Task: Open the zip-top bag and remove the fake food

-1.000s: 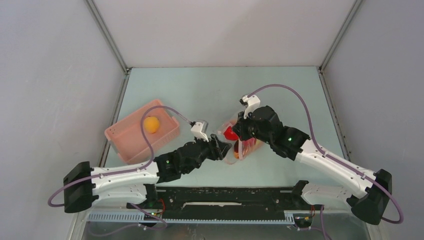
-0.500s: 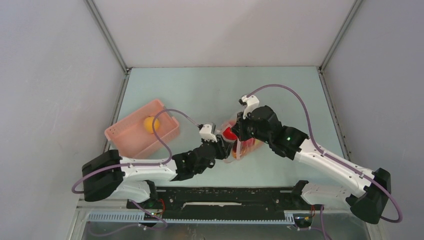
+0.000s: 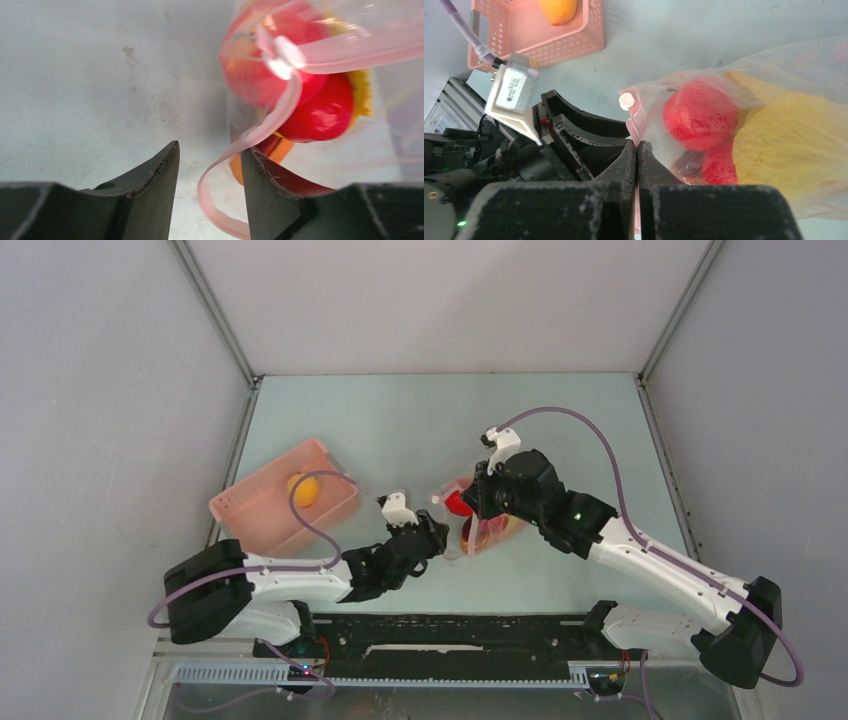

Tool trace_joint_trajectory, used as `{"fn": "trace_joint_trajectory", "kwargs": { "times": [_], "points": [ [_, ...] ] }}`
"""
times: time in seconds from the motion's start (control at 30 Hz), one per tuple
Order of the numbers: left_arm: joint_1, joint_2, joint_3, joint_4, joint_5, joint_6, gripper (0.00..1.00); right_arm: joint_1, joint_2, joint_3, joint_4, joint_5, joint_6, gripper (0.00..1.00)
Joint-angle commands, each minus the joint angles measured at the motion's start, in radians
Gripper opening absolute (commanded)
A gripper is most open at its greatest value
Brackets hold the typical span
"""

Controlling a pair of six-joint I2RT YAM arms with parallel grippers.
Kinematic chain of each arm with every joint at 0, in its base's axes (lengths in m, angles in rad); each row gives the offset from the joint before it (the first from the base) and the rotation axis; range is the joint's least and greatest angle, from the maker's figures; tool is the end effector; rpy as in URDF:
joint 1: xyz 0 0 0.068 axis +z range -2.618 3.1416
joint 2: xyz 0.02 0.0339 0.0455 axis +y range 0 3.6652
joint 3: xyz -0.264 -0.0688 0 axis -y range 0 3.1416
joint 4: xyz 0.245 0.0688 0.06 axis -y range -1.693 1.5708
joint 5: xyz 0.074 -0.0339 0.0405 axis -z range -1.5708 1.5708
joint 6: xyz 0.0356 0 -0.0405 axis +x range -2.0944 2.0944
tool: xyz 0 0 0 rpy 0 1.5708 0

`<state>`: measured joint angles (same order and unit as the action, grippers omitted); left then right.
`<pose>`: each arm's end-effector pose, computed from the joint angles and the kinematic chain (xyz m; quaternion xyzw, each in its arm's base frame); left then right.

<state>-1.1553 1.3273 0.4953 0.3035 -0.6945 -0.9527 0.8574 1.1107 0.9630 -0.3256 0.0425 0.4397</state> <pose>0.1231 -0.2225 0.1779 -0.0861 0.8284 -0.2612 0.4879 0.1657 0.1892 0.3234 -0.1660 0.8367 0.3006 0.4266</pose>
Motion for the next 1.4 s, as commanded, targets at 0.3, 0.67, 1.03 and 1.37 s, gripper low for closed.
{"fn": "trace_joint_trajectory", "kwargs": {
  "times": [0.3,0.67,1.03,1.37],
  "points": [
    [-0.076,-0.287,-0.05,0.112,0.089,0.02,0.53,0.0,0.027,0.01,0.122,-0.03,0.029,0.0],
    [-0.062,-0.106,0.046,0.175,0.13,0.084,0.56,0.009,0.041,0.01,0.138,-0.11,0.048,0.0],
    [0.017,0.039,0.085,0.312,0.258,0.063,0.63,0.015,0.032,0.01,0.133,-0.156,0.054,0.0],
    [0.041,0.178,0.102,0.381,0.334,0.03,0.75,0.018,0.039,0.01,0.138,-0.178,0.068,0.0]
  ]
}}
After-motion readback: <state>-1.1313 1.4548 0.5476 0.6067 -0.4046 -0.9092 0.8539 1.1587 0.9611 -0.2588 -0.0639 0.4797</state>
